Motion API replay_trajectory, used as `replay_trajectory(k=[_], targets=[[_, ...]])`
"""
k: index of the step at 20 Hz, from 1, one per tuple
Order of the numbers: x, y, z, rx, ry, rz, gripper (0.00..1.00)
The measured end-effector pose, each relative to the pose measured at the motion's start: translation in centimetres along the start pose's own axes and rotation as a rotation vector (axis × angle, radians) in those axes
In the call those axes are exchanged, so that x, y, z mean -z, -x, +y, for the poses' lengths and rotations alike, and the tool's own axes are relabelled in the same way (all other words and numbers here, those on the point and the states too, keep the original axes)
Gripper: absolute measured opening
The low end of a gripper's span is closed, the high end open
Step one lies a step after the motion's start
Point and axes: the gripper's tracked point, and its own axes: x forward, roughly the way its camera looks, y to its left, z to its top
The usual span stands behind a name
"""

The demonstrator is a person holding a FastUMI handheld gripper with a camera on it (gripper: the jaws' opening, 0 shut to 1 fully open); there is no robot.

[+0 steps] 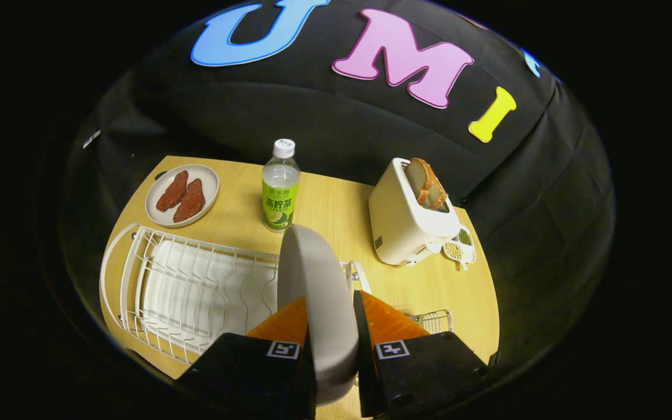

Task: Take the plate from the dish rack, then take the spoon from the basket and place it into the plate.

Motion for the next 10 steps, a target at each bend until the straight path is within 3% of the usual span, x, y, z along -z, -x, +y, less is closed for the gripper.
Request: replay_trajectory(k=[6, 10], targets=[[0.8, 5.7, -3.5, -0.244, -0.195, -0.085, 0.32], [5.1, 10.0, -7.0, -0.372, -0.298, -0.076, 0.32]])
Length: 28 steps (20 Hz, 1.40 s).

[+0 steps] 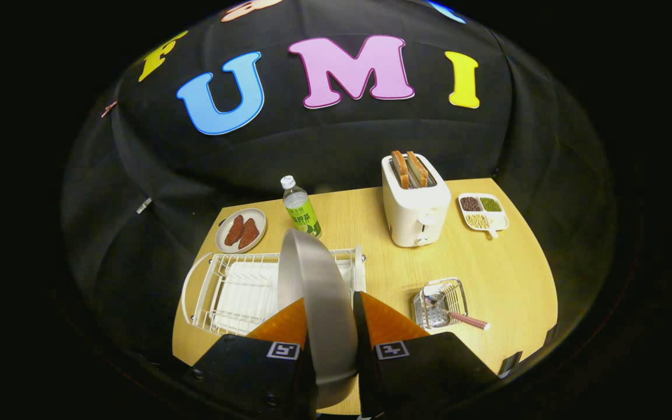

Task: Take the plate from the dish rack, then take the spoon from the basket and place it into the plate.

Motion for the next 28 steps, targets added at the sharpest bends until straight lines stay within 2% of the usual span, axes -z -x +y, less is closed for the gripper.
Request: replay_trajectory(k=[4, 7, 10, 14, 17, 20, 23, 25, 26, 28], targets=[[6.6, 3.9, -2.8, -0.114, -0.121, 0.081, 0.32], [12.0, 5.3, -5.6, -0.149, -0.236, 0.132, 0.32], [16.7, 5.1, -8.0, -0.194, -0.328, 0.171, 0.32], [21.4, 2.1, -11.5, -0.17, -0.396, 0.209, 0.32], [22.7, -0.2, -12.2, -0.183, -0.428, 0.23, 0.32], [24.0, -1.9, -11.9, -0.188, -0.404, 0.27, 0.32], [24.0, -2.8, -11.3, -0.208, -0.427, 0.271, 0.32], [23.7, -3.3, -11.5, -0.187, -0.452, 0.255, 0.33], [23.2, -3.3, -12.1, -0.171, -0.458, 0.246, 0.35], [23.1, -3.9, -12.7, -0.144, -0.469, 0.237, 0.45]])
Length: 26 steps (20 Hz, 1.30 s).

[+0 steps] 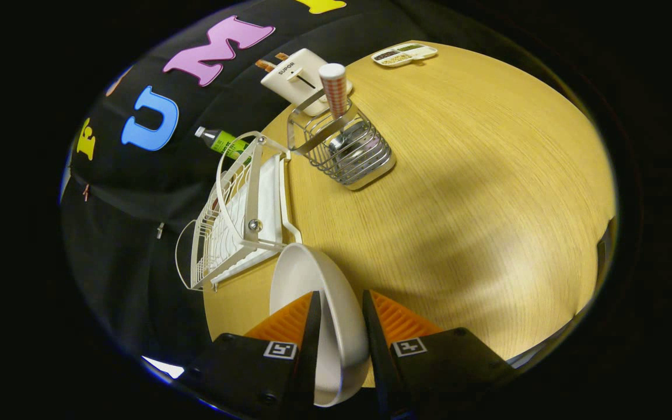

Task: Take the plate from the dish rack, then take the spoon from the basket and place it into the plate.

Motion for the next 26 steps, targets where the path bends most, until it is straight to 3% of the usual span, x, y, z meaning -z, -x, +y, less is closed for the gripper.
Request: replay_trajectory(k=[1, 2, 4, 6, 9, 12, 19, 26], targets=[[-0.2, 0.1, -0.3, 0.012, -0.005, -0.003, 0.45], [-0.4, 0.2, -0.5, 0.016, -0.008, -0.009, 0.55], [-1.0, 0.6, -0.6, 0.02, -0.01, -0.024, 0.6], [-1.8, 1.4, -0.9, 0.035, 0.014, -0.055, 0.72], [-3.6, 3.7, -1.0, 0.074, 0.13, -0.12, 0.81], [-7.2, 6.7, -0.8, 0.146, 0.305, -0.23, 0.96], [-14.0, 9.3, 2.7, 0.215, 0.653, -0.358, 0.99], [-15.3, 5.5, 2.6, 0.18, 0.709, -0.277, 0.99]])
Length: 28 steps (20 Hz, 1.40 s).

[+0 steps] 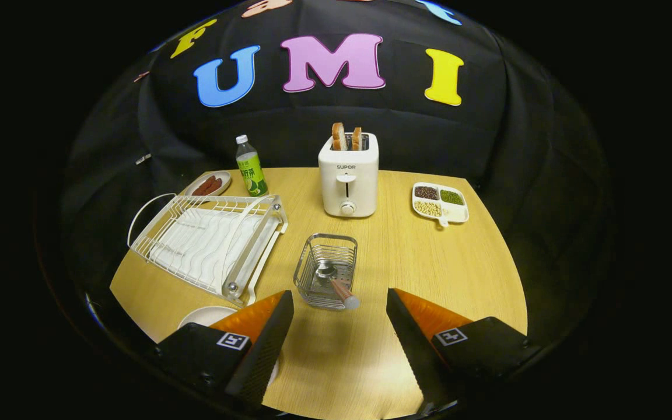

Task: Take the plate from the dish rack, then take the spoon from the basket and place it into the plate.

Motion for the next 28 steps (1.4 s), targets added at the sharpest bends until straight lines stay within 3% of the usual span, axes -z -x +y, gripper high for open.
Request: replay_trajectory(k=[3, 5, 7, 10, 11, 14, 21, 28], targets=[[0.4, -1.9, 0.1, -0.025, 0.007, 0.029, 0.95], [0.7, -2.7, 0.3, -0.037, 0.017, 0.045, 0.86], [1.2, -3.3, 0.3, -0.038, 0.042, 0.062, 0.7], [1.2, -3.5, -0.2, -0.02, 0.056, 0.071, 0.3], [1.4, -3.5, 0.2, -0.036, 0.038, 0.079, 0.23], [1.3, -3.3, 0.5, -0.048, 0.037, 0.088, 0.14], [-0.1, -1.4, -0.3, 0.008, 0.012, 0.037, 0.13], [-4.2, 3.8, 0.0, 0.002, -0.007, -0.063, 0.13]])
